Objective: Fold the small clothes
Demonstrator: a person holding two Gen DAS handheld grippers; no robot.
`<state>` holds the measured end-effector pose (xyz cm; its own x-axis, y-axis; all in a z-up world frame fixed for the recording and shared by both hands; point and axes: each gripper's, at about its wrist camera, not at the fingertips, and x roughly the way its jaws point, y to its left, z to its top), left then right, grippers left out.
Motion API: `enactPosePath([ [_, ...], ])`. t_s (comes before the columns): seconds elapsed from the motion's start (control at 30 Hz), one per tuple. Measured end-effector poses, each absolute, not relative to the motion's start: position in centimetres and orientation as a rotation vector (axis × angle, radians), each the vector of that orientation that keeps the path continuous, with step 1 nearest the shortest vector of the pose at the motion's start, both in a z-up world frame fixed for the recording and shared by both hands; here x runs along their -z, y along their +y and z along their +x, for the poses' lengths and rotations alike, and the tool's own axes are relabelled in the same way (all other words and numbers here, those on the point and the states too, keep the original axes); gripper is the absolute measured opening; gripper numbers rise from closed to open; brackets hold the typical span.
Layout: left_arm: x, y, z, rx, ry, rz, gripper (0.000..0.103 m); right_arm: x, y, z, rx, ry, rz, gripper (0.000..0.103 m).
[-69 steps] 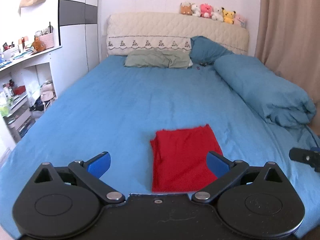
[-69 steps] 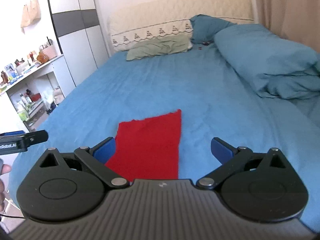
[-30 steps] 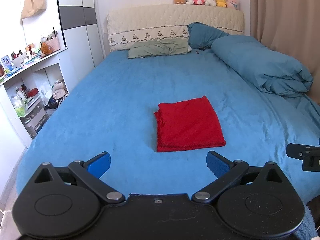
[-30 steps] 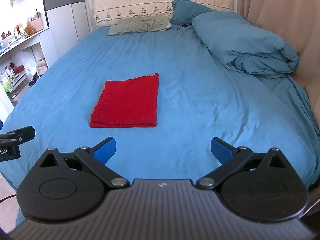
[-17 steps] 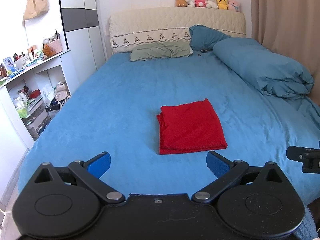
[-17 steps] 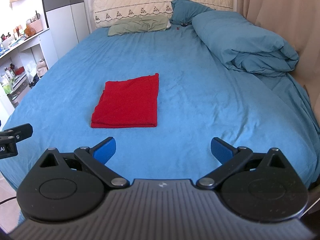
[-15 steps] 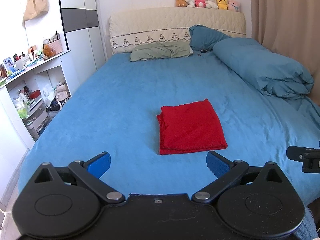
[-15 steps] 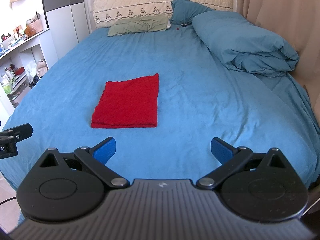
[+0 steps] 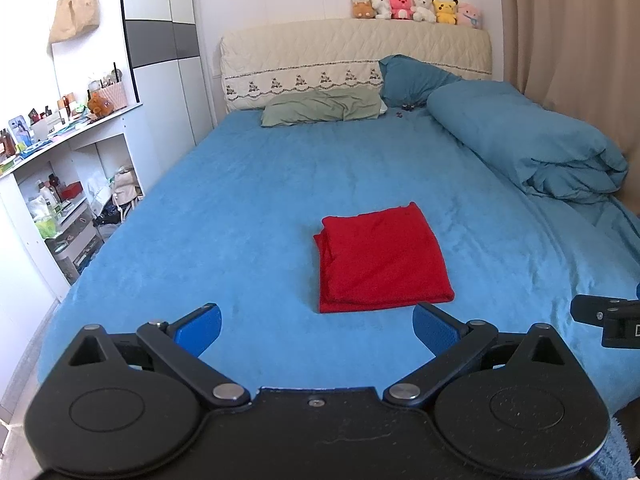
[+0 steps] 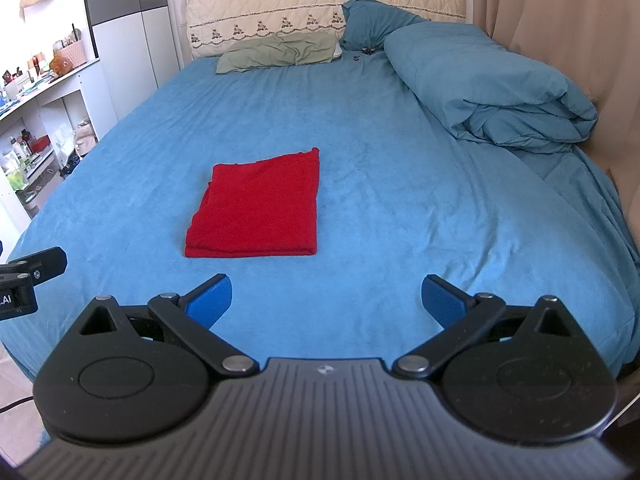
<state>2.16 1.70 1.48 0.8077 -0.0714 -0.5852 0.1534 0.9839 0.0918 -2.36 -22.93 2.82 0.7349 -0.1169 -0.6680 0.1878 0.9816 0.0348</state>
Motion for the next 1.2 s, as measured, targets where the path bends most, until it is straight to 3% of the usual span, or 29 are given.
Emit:
enactPosePath([
  [1.2, -1.5, 1.0, 2.0, 0.107, 0.614, 0.15, 0.103, -3.0, -21.4, -2.7, 0.182, 0.72, 0.109, 0.103],
])
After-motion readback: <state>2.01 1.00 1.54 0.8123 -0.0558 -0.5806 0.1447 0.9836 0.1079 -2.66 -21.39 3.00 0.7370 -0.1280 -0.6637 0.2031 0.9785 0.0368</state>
